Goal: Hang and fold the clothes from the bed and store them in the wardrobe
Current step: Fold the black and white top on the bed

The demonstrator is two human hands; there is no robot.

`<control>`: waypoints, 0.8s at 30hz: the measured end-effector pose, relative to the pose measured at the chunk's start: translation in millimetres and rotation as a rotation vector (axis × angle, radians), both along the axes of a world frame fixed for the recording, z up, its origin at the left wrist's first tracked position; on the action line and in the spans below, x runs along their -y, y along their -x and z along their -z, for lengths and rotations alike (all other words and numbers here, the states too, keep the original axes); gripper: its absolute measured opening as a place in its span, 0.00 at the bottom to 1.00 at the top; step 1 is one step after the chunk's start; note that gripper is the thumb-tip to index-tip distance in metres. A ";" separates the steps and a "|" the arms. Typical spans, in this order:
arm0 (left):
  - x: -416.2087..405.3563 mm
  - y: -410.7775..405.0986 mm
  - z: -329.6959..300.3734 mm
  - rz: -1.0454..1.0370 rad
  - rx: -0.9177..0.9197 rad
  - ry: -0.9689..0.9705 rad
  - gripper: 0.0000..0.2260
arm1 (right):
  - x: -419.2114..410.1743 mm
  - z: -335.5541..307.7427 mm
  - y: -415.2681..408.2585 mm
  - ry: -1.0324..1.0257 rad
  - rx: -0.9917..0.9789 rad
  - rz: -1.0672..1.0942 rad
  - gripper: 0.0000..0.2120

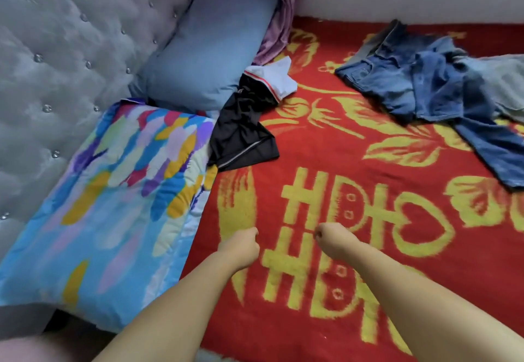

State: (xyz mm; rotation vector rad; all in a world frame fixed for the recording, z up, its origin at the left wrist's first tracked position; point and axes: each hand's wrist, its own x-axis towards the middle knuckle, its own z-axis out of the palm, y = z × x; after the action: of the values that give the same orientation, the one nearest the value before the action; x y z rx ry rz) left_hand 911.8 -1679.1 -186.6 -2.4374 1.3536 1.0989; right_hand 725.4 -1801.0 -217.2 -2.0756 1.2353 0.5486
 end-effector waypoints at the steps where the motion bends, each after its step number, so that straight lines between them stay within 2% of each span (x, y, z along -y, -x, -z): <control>1: 10.3 -7.0 7.4 -0.010 -0.006 0.008 0.21 | 11.0 8.8 -10.6 -0.001 0.005 -0.006 0.16; 5: 55.3 -42.5 64.9 0.014 -0.018 0.028 0.24 | 45.3 73.3 -62.9 0.053 0.034 0.010 0.20; 8: 87.5 -67.8 96.4 0.064 0.044 0.094 0.26 | 60.8 114.5 -90.4 0.238 0.097 0.037 0.21; 12: 157.8 -122.4 151.0 0.154 0.245 0.206 0.30 | 79.2 183.9 -116.1 0.452 0.178 0.005 0.24; 14: 184.1 -145.7 171.2 0.197 0.344 0.240 0.33 | 75.5 203.3 -117.6 0.603 0.257 0.015 0.25; 18: 222.4 -172.2 204.6 0.194 0.436 0.218 0.37 | 70.7 225.8 -118.6 0.735 0.295 0.008 0.27; 21: 248.9 -186.5 209.4 0.182 0.502 0.305 0.31 | 70.8 226.8 -121.7 0.769 0.281 0.013 0.27; 24: 269.3 -200.3 200.0 -0.079 0.297 0.364 0.21 | 72.4 227.6 -121.0 0.780 0.282 0.006 0.27</control>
State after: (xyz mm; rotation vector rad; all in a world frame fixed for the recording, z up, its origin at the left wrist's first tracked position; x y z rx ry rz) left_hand 1112.1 -1948.4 -386.5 -2.7848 1.4714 0.5040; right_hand 846.4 -1873.4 -444.7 -2.6451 1.4152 -0.2908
